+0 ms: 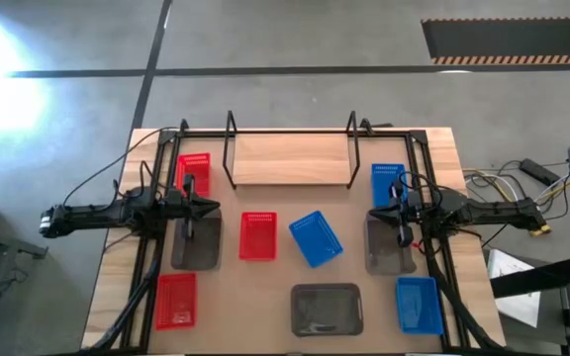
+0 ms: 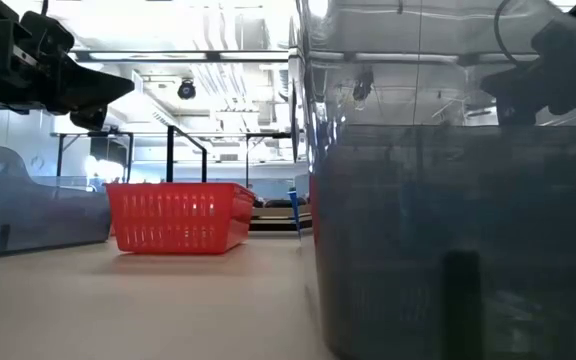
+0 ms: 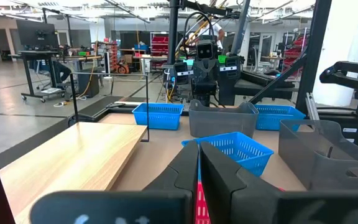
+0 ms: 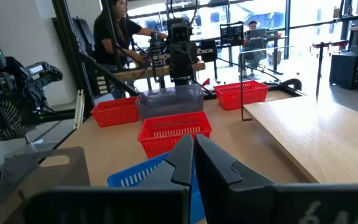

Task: Stack baskets on shelf by color

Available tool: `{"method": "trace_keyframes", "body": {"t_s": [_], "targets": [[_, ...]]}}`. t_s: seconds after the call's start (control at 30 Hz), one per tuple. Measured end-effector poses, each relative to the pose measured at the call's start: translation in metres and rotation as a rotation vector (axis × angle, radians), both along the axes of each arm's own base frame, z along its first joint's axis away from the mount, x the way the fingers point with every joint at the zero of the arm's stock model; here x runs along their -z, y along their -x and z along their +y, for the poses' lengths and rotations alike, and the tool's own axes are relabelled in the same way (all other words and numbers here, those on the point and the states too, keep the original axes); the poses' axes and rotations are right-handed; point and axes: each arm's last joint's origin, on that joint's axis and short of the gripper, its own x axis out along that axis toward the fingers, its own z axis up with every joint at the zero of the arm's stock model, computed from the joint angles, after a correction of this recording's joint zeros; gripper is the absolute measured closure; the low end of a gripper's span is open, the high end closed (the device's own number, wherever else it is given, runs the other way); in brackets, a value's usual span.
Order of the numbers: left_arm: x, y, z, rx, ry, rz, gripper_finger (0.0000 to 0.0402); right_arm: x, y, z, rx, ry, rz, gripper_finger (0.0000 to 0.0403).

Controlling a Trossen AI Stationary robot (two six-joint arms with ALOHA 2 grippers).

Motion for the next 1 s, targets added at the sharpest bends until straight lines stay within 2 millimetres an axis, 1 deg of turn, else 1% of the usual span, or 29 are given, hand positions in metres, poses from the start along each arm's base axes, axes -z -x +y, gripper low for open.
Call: {"method": "trace_keyframes", "body": {"t_s": [0.1, 0.2, 0.3, 0.73, 0.8, 1.0], "targets": [[0.000, 0.000, 0.000, 0.000, 0.000, 0.000, 0.0402, 0.000, 0.000, 0.000, 0.000, -0.014, 0.000, 0.0394], [0.000, 0.000, 0.000, 0.000, 0.000, 0.000, 0.0402, 0.000, 0.000, 0.000, -0.001, -0.151, 0.005, 0.0394], [0.000, 0.000, 0.000, 0.000, 0.000, 0.000, 0.0402, 0.000, 0.000, 0.000, -0.001, -0.221, 0.007, 0.0394], [0.000, 0.000, 0.000, 0.000, 0.000, 0.000, 0.0402, -0.002, 0.000, 0.000, -0.001, -0.214, -0.014, 0.0394], [0.000, 0.000, 0.000, 0.000, 0.000, 0.000, 0.0402, -0.009, 0.000, 0.000, -0.009, -0.217, -0.086, 0.0394], [0.000, 0.000, 0.000, 0.000, 0.000, 0.000, 0.0402, -0.037, 0.008, 0.000, -0.041, -0.223, -0.384, 0.0394]]}}
